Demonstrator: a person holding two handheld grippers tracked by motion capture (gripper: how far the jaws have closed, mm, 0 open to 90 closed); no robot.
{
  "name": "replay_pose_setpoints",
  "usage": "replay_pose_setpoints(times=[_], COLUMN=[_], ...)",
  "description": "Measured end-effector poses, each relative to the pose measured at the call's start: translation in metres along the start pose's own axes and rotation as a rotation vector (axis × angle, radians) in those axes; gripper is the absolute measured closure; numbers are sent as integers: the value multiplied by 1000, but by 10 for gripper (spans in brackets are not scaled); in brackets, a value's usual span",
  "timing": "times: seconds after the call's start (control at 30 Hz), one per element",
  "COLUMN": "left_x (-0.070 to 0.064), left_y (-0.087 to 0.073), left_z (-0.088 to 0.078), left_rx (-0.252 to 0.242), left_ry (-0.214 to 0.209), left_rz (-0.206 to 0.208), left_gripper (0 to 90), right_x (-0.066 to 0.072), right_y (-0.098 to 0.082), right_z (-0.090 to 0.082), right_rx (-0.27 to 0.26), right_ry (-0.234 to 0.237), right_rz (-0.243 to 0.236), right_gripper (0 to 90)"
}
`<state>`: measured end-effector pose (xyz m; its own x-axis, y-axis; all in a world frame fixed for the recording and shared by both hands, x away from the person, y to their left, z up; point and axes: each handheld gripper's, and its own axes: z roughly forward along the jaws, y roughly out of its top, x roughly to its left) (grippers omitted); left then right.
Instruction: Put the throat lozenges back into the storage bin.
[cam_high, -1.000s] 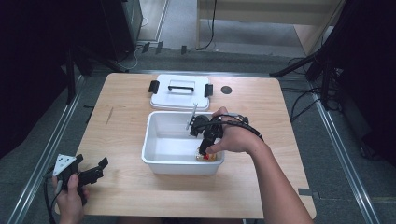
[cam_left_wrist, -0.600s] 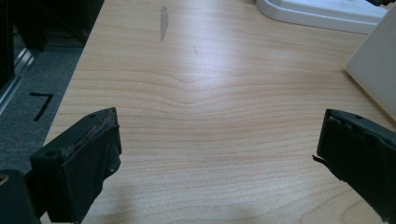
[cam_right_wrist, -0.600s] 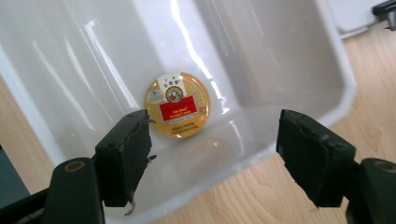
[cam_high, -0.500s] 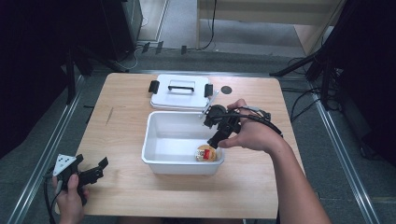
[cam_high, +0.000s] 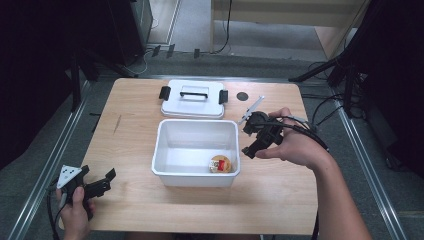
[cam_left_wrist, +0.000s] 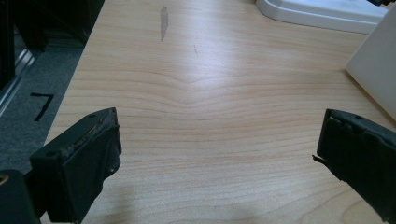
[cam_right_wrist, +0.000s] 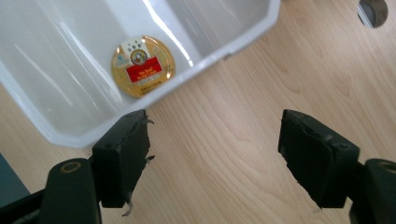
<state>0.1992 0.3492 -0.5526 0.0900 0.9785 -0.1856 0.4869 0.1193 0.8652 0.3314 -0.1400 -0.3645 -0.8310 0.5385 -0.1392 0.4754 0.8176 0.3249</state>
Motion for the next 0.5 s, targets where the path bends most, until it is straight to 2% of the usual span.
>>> replay_pose_setpoints(times=[0.13,0.3,0.5], left_x=[0,0,-1], left_y=[0,0,0], left_z=[0,0,0], left_rx=[1,3,3], left_ry=[0,0,1], left_rz=[5,4,6], left_gripper=[1,1,1], right_x=[-8,-14,-19], right_y=[-16,-34,-57], right_z=[4,13,28], right_rx=[3,8,12], right_ry=[-4,-17,-39], right_rz=[46,80,160], right_gripper=[252,235,152])
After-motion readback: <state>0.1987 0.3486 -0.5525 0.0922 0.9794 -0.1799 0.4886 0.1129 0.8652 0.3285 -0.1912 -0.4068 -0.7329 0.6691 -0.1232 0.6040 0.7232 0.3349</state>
